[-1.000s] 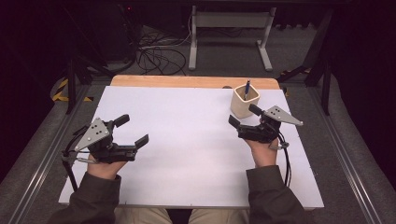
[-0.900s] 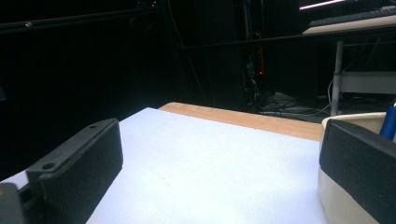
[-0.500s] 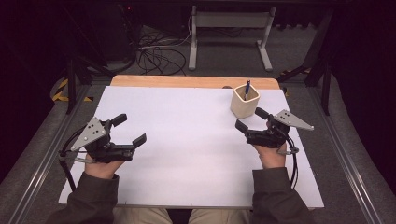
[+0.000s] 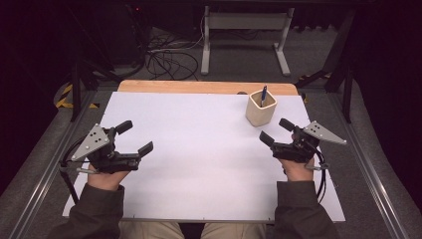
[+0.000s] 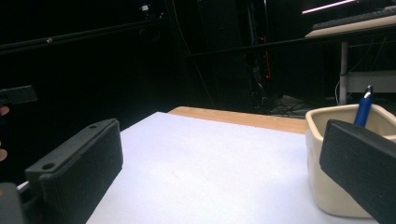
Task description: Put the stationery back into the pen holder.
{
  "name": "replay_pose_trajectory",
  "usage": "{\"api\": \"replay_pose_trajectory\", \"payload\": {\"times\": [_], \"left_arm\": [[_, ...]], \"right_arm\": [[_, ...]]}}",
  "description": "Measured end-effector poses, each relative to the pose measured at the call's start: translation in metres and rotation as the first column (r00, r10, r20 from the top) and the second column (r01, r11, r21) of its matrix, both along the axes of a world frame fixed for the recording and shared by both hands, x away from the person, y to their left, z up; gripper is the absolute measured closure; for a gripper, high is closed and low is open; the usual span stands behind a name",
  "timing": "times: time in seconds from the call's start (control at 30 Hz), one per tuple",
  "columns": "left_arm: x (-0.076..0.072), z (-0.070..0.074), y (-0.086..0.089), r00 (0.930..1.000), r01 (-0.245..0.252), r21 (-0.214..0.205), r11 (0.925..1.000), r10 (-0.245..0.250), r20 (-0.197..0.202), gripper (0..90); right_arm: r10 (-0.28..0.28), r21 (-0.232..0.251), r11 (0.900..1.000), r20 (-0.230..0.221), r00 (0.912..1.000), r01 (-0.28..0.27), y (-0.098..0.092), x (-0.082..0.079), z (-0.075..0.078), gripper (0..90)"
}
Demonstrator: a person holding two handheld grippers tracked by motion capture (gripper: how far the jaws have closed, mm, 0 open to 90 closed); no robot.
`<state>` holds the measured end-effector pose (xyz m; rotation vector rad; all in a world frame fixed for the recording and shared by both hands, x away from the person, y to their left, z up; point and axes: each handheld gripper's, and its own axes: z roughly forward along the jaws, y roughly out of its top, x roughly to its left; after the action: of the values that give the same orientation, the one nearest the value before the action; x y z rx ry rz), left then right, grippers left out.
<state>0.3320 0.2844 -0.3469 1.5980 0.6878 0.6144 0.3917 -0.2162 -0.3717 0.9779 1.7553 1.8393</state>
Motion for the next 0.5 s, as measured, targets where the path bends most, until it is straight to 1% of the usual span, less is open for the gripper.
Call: {"api": "replay_pose_trajectory", "payload": {"times": [0.2, 0.27, 0.37, 0.5], "left_arm": [[0.0, 0.0, 0.002, 1.0, -0.005, -0.005, 1.0, 0.005, 0.0, 5.1], [0.0, 0.001, 0.003, 1.0, -0.007, -0.004, 1.0, 0.007, 0.002, 5.1], [0.0, 0.001, 0.005, 0.9999, -0.011, -0.007, 0.9999, 0.011, 0.006, 5.1], [0.001, 0.0, 0.008, 0.9998, -0.019, -0.004, 0.9998, 0.019, 0.002, 5.1]], "right_arm": [[0.014, -0.004, 0.9999, 0.007, 0.9999, -0.014, -0.007, -0.003, 0.001, 0.1], [0.02, 0.003, 0.9998, 0.014, 0.9997, -0.02, -0.009, -0.004, 0.002, 0.1], [0.029, 0.031, 0.9991, 0.02, 0.9994, -0.029, -0.013, -0.003, 0.002, 0.1], [0.025, 0.035, 0.9991, 0.018, 0.9995, -0.025, -0.017, -0.002, 0.001, 0.1]]}}
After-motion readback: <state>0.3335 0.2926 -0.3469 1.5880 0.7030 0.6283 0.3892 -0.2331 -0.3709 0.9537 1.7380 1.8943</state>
